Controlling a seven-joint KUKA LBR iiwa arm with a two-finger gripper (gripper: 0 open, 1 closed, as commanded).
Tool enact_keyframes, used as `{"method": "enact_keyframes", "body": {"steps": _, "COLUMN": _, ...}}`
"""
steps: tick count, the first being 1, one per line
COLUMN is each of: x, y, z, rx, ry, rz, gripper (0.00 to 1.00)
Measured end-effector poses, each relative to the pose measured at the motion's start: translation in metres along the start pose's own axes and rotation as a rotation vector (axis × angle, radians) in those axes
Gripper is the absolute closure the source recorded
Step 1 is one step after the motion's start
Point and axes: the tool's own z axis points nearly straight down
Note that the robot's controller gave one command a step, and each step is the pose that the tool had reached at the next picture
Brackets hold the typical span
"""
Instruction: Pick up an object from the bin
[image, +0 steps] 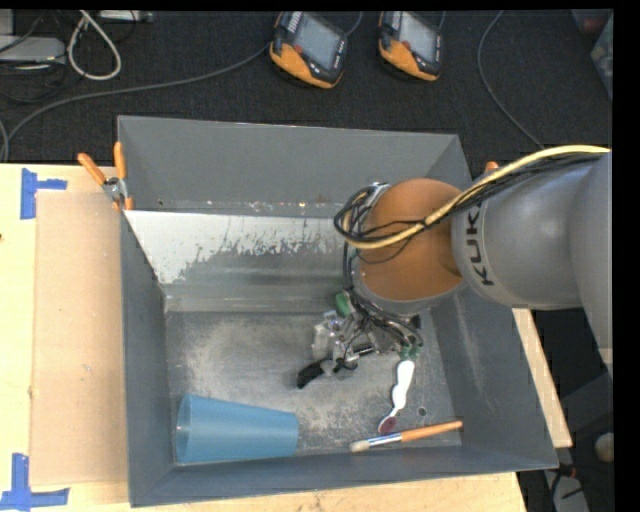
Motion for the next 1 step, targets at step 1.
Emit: {"method": "enact_keyframes", "body": {"steps": 1, "x": -0.0128, "y": -0.0394, "z": -0.065, "rx": 0.01, "ry": -0.018, "rz": -0.065, "gripper": 1.0}}
